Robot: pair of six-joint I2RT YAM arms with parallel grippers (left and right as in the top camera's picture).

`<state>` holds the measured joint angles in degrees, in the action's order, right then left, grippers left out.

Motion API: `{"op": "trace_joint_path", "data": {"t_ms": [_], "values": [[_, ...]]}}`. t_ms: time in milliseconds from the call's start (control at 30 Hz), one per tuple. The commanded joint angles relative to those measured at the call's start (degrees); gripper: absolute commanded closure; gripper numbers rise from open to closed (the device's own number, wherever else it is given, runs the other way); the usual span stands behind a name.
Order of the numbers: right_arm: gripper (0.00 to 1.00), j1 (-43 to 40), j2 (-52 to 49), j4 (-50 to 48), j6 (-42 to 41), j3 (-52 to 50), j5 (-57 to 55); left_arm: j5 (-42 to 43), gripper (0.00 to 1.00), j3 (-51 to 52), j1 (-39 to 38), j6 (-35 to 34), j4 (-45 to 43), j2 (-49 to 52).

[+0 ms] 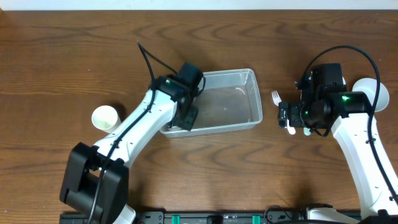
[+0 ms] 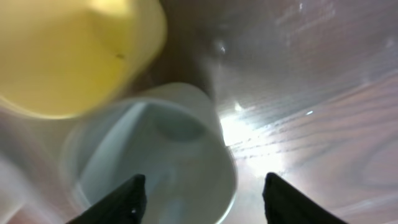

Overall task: Pack container
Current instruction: 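Place the grey cup in the container beside the yellow cup, then reach the left gripper to the white cup and grasp it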

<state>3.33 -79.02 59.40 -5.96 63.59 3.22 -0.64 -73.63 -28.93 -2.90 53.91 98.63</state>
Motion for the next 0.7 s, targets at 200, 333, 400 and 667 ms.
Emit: {"op": "trace_joint_path", "data": {"t_ms": [200, 333, 400, 667], "values": [[0.01, -0.37, 0.00, 0.04, -0.61, 0.79, -0.02, -11.19, 0.29, -20.59, 6.56, -1.68, 10.29, -9.44], [0.01, -0.37, 0.00, -0.26, -0.61, 0.79, -0.02, -6.60, 0.28, -20.37, 17.05, -6.29, 13.22, -11.30], [0.01, -0.39, 0.00, -0.35, -0.61, 0.79, -0.02, -1.70, 0.28, -18.95, 21.81, -6.47, 14.27, -10.91], [0.01, -0.37, 0.00, -0.61, -0.63, 0.79, 0.00, 2.23, 0.29, -2.64, 32.15, -7.98, 8.79, -7.93]]}}
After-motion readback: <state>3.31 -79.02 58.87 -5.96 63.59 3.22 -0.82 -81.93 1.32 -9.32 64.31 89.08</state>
